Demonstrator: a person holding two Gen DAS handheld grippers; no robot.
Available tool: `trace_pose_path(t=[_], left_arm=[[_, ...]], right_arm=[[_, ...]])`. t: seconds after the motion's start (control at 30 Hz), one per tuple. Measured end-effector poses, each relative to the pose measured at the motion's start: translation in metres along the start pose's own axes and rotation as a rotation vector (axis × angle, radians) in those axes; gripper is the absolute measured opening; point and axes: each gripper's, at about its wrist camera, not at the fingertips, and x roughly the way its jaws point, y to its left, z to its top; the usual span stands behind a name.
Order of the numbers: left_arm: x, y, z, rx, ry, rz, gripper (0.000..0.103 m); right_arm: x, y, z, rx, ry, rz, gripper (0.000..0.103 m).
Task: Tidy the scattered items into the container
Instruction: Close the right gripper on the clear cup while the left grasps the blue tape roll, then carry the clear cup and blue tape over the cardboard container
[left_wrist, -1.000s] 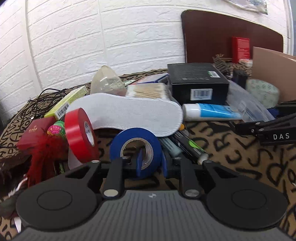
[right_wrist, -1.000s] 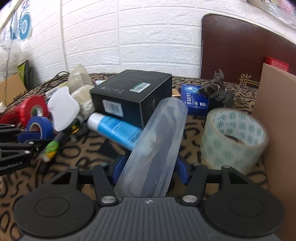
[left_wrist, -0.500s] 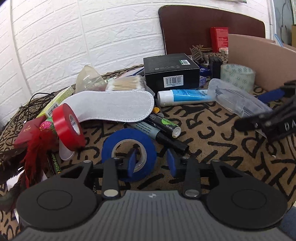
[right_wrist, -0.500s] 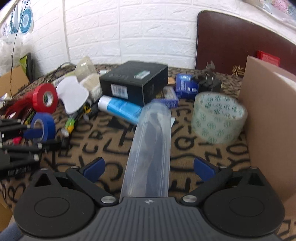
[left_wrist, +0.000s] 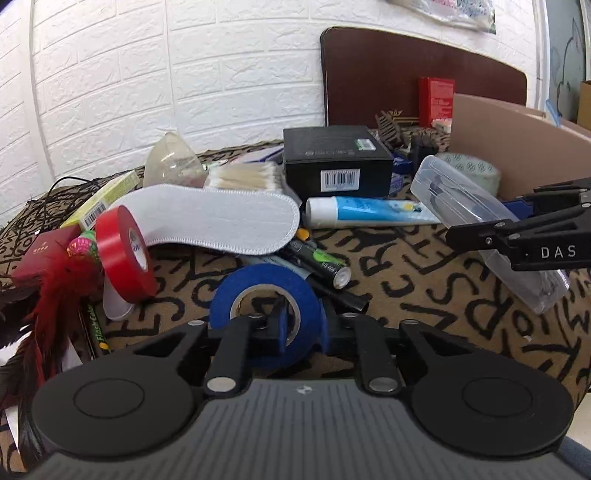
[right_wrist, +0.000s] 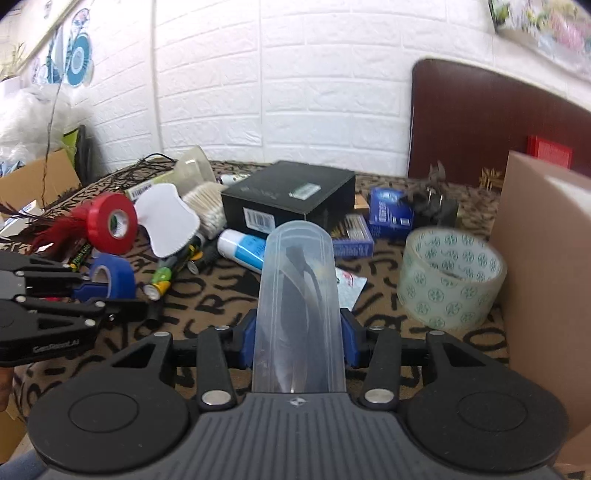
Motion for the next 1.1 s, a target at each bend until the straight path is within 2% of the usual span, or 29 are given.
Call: trace_pose_path(t=[0.27, 0.37, 0.5, 0.67, 0.83, 0.97, 1.1], left_arm=[[-0.016, -0.006, 0.021, -0.018, -0.056, -0.027, 0.017], [-0.024, -0.017, 0.04, 0.008, -0.098, -0.055, 0.017], [-0.028, -0.046, 0.077, 0.056, -0.159, -0.13, 0.017], [-0.023, -0.105, 0.13, 0.118, -0.219, -0.267, 0.017], [-0.002, -0.164, 0.163, 0.118, -0.216, -0.405, 0.017], [0.024, -0.199, 0.171, 0.152, -0.166, -0.449, 0.017], [0.046, -0.217, 0.165, 0.201, -0.102, -0.415, 0.017]], right_arm=[[-0.022, -0.006, 0.025, 0.027, -0.079, 0.024, 0.043], [-0.039, -0.009, 0.037, 0.011, -0.137, 0.01, 0.043], [-0.069, -0.027, 0.057, 0.013, -0.212, -0.034, 0.043], [-0.115, -0.084, 0.074, 0.024, -0.283, -0.178, 0.043], [-0.141, -0.163, 0.07, 0.099, -0.286, -0.35, 0.043], [-0.134, -0.214, 0.058, 0.161, -0.233, -0.445, 0.043], [-0.117, -0.243, 0.042, 0.21, -0.163, -0.491, 0.043]])
